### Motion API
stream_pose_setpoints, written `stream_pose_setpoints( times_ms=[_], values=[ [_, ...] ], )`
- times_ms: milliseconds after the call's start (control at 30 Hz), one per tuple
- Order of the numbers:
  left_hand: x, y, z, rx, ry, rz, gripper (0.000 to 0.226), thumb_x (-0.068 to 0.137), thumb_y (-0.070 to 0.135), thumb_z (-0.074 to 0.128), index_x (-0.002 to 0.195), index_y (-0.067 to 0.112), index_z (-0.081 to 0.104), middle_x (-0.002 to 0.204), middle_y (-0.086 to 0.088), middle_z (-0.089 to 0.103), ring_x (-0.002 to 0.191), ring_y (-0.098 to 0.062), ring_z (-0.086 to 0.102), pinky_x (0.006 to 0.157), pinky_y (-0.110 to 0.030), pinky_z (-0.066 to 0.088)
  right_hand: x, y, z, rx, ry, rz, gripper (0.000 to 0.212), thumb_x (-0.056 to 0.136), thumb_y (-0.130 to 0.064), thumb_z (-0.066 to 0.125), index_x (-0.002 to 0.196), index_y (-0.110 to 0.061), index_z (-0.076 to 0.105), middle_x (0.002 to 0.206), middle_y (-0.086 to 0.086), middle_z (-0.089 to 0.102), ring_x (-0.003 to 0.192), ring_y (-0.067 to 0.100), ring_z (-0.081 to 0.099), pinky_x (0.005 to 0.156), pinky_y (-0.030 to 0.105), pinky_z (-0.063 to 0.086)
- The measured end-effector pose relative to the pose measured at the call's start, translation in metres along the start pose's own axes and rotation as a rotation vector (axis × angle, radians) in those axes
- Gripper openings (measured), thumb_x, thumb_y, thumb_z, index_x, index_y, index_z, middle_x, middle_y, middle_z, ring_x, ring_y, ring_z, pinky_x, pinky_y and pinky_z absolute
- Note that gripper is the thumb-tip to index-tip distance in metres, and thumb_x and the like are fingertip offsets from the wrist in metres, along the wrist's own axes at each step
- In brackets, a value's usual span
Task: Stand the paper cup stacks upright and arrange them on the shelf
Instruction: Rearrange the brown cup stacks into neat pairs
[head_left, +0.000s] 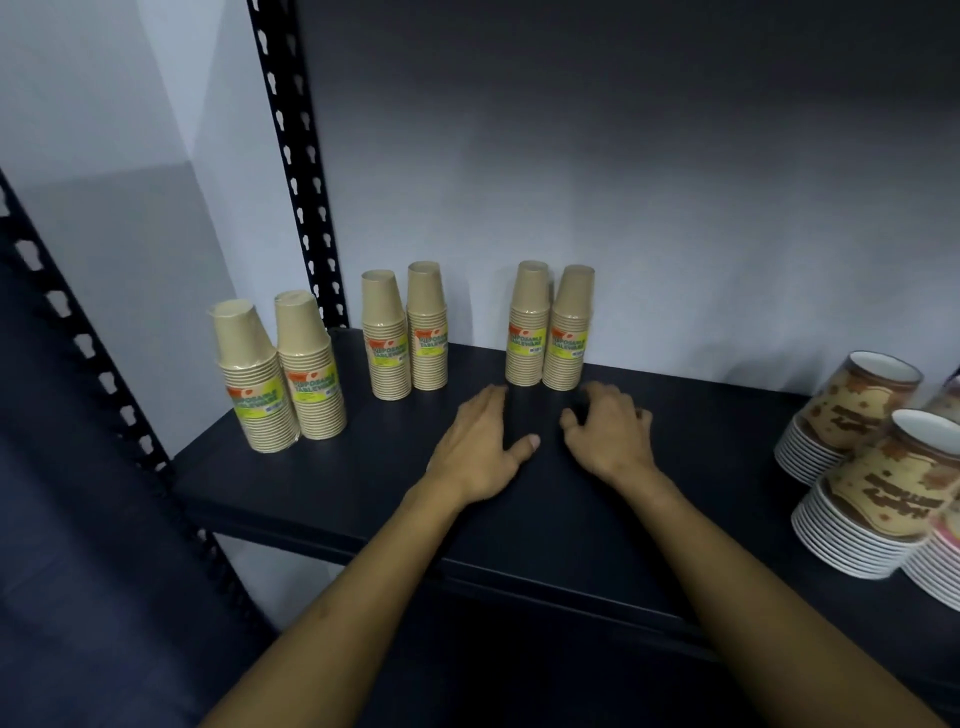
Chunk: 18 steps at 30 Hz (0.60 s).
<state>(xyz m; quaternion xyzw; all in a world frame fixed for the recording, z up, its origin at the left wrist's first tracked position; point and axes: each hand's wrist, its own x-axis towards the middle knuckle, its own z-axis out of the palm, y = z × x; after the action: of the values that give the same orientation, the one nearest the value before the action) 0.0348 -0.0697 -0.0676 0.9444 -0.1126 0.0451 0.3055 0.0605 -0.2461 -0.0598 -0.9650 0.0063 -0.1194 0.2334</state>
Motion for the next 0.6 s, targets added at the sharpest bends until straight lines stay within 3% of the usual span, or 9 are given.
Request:
stream_pose_setpoints(
  times_ms=[100,200,600],
  values=[
    [-0.025,0.003,0.005,0.257,-0.032,0.045,0.068,0.103,0.055,0.033,0.157,0.016,0.024,0.166,-0.011,0.016,0.154,-0.025,0.009,0.125,-0.04,0.011,-0.016,-0.006,0.002,-0.18,-0.128,-0.087,0.05,0.102,-0.043,0.035,0.142,-0.017,0.047,0.155,0.009,0.039,0.147,0.028,0.028,0.115,0.049,0.021],
    [-0.035,0.005,0.008,0.352,-0.079,0.051,0.068,0.103,0.057,0.024,0.159,0.02,0.019,0.168,-0.01,0.01,0.155,-0.023,0.003,0.125,-0.042,0.004,-0.026,-0.009,0.003,-0.23,-0.191,-0.121,0.059,0.103,-0.049,0.029,0.153,-0.019,0.033,0.163,0.01,0.025,0.152,0.03,0.016,0.119,0.05,0.015],
    [-0.063,-0.002,-0.019,0.336,-0.138,0.039,0.066,0.101,0.062,0.028,0.158,0.031,0.021,0.168,-0.001,0.01,0.155,-0.017,0.003,0.125,-0.04,0.004,-0.033,-0.018,-0.003,-0.247,-0.223,-0.153,0.059,0.102,-0.05,0.03,0.152,-0.018,0.034,0.163,0.011,0.025,0.151,0.033,0.017,0.12,0.052,0.015]
  ],
)
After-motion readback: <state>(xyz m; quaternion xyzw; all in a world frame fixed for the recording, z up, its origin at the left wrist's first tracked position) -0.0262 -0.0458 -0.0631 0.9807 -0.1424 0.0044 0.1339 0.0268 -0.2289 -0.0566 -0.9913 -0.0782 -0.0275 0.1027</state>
